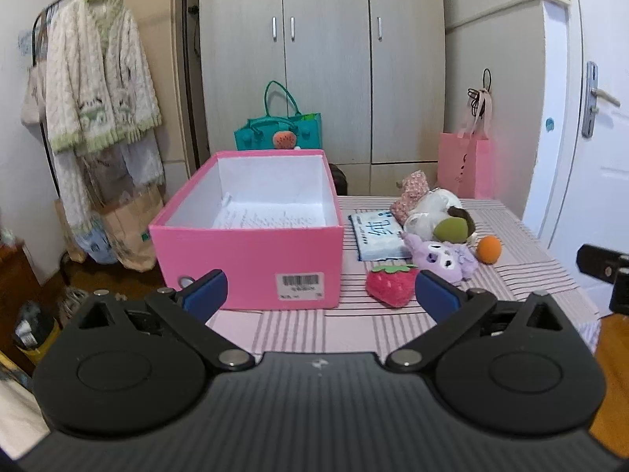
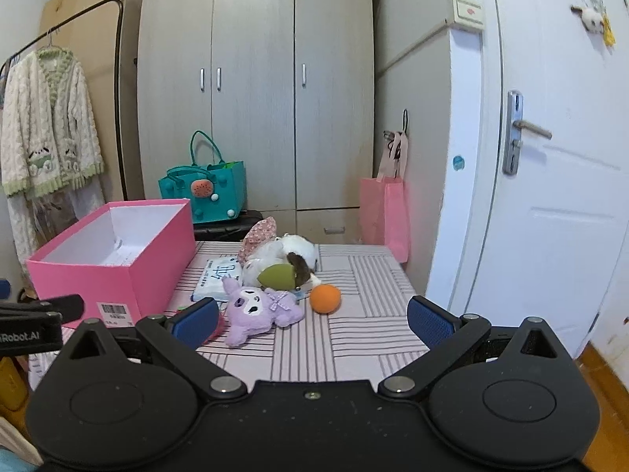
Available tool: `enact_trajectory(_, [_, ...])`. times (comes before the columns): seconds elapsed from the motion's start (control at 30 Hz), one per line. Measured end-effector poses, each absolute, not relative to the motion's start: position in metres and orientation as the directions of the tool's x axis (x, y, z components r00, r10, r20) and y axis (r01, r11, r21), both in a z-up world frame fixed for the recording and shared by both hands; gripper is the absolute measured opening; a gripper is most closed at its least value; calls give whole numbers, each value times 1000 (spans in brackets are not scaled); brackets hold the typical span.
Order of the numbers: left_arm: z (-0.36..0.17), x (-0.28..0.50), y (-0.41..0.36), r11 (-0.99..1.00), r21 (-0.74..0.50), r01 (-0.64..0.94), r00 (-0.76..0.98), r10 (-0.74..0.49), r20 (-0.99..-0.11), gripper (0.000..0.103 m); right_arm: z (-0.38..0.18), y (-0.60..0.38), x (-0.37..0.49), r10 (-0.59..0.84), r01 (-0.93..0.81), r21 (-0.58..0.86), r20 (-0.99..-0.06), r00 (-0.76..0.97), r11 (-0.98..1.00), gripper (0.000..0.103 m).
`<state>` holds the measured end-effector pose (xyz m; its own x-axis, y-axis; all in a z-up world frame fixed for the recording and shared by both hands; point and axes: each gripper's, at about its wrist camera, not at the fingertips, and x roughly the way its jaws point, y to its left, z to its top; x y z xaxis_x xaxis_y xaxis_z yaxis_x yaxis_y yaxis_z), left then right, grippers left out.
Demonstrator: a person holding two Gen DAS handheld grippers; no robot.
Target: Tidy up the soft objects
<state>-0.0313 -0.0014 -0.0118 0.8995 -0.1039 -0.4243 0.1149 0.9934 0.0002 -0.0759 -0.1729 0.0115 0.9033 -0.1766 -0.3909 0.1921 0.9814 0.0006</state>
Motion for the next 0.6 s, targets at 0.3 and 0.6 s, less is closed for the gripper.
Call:
enact_trajectory(0.3, [-17, -34, -9, 993, -2, 114, 907, -105, -407, 103, 9, -181, -80, -176, 204, 31, -397, 901, 978, 103])
enact_trajectory(0.6, [-17, -38, -3, 995, -36, 90, 916, -97, -389, 103, 9, -181, -89, -189, 206, 3, -380, 905, 979, 103])
